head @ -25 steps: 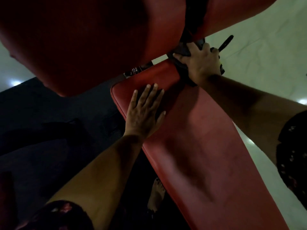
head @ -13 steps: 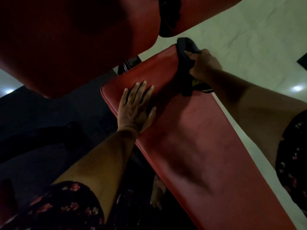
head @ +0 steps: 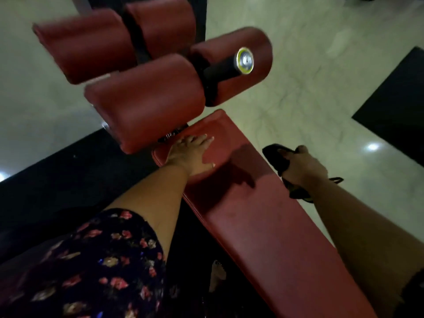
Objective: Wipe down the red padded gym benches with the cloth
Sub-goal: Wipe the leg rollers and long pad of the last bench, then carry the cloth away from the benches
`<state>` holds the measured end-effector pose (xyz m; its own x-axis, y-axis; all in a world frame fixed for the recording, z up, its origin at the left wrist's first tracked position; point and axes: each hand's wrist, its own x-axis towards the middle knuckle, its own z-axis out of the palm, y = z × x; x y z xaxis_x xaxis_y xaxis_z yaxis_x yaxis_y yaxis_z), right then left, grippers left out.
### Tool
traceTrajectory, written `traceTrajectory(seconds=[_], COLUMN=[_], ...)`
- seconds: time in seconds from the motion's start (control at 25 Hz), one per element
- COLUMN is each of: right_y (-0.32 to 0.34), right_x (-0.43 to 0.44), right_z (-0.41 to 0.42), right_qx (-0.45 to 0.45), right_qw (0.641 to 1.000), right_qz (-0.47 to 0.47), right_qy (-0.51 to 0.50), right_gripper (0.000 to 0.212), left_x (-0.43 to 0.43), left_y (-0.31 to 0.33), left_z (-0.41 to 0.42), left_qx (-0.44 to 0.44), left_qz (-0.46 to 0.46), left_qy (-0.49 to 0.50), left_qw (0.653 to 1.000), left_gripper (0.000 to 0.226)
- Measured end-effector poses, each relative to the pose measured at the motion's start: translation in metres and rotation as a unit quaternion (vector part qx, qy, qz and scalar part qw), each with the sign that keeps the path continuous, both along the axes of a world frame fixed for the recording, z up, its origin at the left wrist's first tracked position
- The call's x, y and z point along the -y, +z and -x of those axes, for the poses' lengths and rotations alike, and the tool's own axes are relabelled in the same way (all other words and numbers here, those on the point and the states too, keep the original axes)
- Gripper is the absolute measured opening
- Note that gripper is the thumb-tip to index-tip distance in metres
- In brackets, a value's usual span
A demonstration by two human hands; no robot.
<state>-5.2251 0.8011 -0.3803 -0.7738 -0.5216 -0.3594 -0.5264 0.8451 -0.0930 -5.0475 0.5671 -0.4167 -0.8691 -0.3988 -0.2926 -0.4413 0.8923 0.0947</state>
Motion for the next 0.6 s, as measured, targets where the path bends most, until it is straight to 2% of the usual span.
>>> traceTrajectory(seconds=[0.12, 0.28, 0.44, 0.6], right_y=[0.035, 0.088, 0.138, 0.168], right_x=[-0.011, -0.019, -0.035, -0.071], right_z=[-0.019, -0.027, -0.036, -0.054], right_qx=[0.03, 0.049, 0.024, -0.008], right_qw=[0.998, 0.997, 0.994, 0.985], right_qz=[0.023, 0.016, 0.019, 0.038], right_qy=[-0.058, -0.051, -0.102, -0.167], right_gripper=[0.057, 0.044, 0.041, 0.035], left_x=[-0.008, -0.012, -0.028, -0.063], left_y=[0.053, 0.103, 0.139, 0.168], left_z=[0.005, 0.005, 0.013, 0.03], left_qx=[0.006, 0.019, -0.024, -0.04], left_qz=[0.0, -0.025, 0.041, 0.049], left_qy=[-0.054, -0.088, -0.141, -0.198], left_qw=[0.999, 0.996, 0.989, 0.978], left_gripper=[0.079, 0.074, 0.074, 0.072])
